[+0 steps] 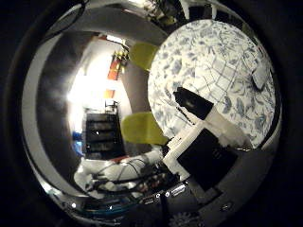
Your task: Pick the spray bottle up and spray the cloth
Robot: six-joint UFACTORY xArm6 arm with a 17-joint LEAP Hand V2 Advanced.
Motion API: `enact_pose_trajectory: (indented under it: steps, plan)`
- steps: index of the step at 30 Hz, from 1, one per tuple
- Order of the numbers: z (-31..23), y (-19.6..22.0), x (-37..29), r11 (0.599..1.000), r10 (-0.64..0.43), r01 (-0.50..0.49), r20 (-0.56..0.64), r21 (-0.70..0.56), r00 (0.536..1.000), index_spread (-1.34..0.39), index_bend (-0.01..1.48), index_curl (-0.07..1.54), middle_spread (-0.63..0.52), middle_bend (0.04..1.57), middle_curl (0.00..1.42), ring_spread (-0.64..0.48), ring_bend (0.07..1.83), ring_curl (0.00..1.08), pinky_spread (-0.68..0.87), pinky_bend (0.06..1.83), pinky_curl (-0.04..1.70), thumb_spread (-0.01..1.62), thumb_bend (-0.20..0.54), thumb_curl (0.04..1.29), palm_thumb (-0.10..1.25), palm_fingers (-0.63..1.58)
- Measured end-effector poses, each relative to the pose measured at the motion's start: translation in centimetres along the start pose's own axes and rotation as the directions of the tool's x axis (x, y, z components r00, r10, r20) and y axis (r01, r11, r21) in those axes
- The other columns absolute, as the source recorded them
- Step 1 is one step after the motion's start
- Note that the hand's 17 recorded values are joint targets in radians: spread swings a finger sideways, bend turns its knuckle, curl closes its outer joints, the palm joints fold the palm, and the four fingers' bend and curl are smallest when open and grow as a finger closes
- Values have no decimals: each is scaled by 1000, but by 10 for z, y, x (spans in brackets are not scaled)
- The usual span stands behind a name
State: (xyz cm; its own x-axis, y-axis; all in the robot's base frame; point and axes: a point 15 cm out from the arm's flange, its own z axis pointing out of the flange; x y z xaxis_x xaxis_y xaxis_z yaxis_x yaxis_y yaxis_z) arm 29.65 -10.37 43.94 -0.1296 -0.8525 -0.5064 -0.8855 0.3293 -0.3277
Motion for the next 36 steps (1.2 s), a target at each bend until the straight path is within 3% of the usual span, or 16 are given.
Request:
enact_pose_trajectory:
  steps: [8, 16, 22, 28, 36]
  plan:
    - [-39, -15, 68, 966, 127, -146, 100, 212, 987, -262, 148, 316, 21, 383, 377, 194, 441, 254, 374, 362, 234, 1075, -25, 325, 686, 357]
    - [-81, 1, 134, 889, 197, -267, 215, 373, 957, -230, 150, 289, 50, 394, 376, 197, 481, 261, 374, 428, 251, 1067, -16, 343, 704, 310]
    - [-38, 25, 163, 833, 207, -367, 383, 414, 900, -177, 146, 275, 92, 370, 372, 203, 502, 269, 386, 499, 268, 1057, -18, 367, 756, 227]
    - [-5, 60, 204, 779, 190, -414, 452, 471, 872, -146, 148, 269, 120, 363, 371, 203, 521, 276, 382, 528, 272, 1045, -23, 377, 762, 181]
    - [24, 75, 231, 759, 152, -433, 514, 487, 844, -141, 154, 276, 141, 370, 371, 206, 519, 277, 382, 524, 267, 1054, -22, 397, 749, 165]
